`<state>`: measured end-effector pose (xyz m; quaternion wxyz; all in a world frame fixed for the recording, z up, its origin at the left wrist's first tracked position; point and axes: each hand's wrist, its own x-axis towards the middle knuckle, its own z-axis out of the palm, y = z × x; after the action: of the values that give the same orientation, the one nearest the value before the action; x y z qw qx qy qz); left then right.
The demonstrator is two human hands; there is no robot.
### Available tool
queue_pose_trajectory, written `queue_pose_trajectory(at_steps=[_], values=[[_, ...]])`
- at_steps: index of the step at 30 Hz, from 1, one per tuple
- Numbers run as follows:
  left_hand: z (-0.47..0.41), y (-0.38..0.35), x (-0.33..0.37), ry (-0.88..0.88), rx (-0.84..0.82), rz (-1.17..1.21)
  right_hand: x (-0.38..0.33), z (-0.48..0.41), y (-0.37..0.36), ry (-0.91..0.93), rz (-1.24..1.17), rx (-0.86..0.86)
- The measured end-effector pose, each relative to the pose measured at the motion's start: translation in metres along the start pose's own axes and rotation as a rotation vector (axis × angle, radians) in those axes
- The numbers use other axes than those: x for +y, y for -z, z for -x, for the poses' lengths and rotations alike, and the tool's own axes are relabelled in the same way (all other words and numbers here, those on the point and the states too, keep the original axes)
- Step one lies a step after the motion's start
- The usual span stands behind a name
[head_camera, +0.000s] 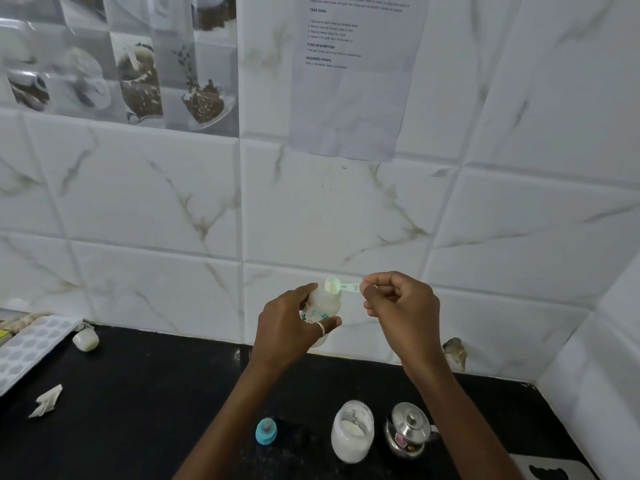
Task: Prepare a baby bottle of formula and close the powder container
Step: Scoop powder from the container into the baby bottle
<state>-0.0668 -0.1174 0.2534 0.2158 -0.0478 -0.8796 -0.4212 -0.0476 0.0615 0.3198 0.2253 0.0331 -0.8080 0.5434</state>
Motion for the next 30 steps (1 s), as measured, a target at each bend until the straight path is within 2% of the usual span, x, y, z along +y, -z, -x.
queue_pose_trajectory(at_steps=[4, 7, 12, 17, 22, 30], values=[[-0.003, -0.002, 0.000, -0.003, 0.000, -0.001, 0.002, 0.002, -0.001, 0.204, 0.142, 0.013], [-0.005, -0.003, 0.000, 0.001, 0.007, -0.002, 0.004, 0.003, -0.001, 0.428, 0.275, 0.009], [-0.005, -0.002, -0.001, 0.019, 0.004, 0.003, 0.004, -0.001, 0.003, 0.767, 0.493, -0.082], [-0.003, -0.001, -0.002, 0.029, 0.009, 0.008, 0.008, -0.005, 0.010, 0.926, 0.654, -0.178], [-0.002, -0.001, -0.003, 0.025, 0.006, 0.022, 0.004, -0.007, 0.016, 1.126, 0.734, -0.188], [-0.002, 0.000, -0.003, 0.026, -0.006, 0.034, 0.004, -0.008, 0.019, 1.213, 0.780, -0.206]])
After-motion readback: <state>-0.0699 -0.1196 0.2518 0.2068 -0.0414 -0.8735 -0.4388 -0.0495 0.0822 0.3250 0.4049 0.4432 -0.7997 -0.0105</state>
